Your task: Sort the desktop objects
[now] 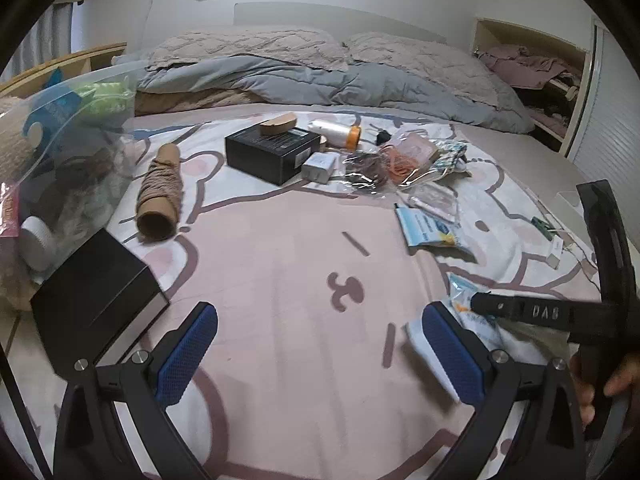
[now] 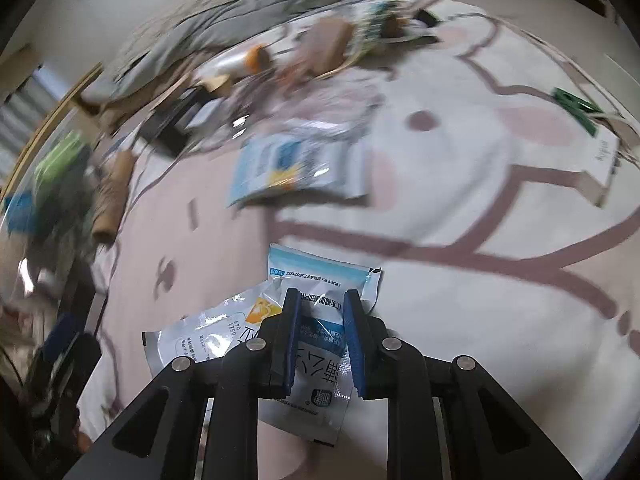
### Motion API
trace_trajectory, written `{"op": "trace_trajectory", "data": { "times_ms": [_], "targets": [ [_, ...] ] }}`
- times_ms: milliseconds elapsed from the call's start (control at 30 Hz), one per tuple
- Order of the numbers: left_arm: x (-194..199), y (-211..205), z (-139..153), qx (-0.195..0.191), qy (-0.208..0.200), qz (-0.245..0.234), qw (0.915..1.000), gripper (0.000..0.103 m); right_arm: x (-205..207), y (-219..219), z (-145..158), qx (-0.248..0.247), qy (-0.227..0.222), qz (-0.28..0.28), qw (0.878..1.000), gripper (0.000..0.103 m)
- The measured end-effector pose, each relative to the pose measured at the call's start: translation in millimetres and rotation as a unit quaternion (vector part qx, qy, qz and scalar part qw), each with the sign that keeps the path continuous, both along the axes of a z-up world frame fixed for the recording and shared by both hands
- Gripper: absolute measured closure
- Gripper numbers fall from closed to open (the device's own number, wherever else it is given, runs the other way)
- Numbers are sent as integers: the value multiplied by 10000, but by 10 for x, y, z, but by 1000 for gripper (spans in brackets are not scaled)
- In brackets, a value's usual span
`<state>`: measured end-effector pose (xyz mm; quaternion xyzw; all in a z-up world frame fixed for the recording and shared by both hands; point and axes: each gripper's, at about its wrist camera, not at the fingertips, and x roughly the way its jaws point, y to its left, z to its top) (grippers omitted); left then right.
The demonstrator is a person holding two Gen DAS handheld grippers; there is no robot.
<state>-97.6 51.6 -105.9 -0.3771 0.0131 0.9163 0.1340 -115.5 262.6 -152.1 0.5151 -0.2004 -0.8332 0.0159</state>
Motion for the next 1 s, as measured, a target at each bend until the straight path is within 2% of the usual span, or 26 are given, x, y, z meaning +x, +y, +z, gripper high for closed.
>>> {"op": "trace_trajectory", "data": {
  "times_ms": [200,300,467,533,633,800,1000],
  "targets": [
    [-17,-233,17,-25,-193,310,9993,0,12,-402,-8,-177,92,695,9974,80],
    [-12,-387,41,137,-321,413,9985,0,-6,-521,-3,-328,156,988,9944,80],
    [85,-485,116,296,-367,202,9987,0,54,-376,109,-850,296,907,9918,81],
    [145,-479,130,376,-394,78,9985,0,141,-369,197,-905,369,1004,9901,81],
    [221,-394,121,366,-475,-149,9981,0,318,-431,283,-874,374,1150,9888,81],
    [311,-244,140,48,-281,-389,9988,0,666,-638,314,-632,231,1417,9876,81],
    [291,-325,170,203,-279,-283,9990,0,742,-850,236,-279,-21,1719,9847,81]
  ]
}}
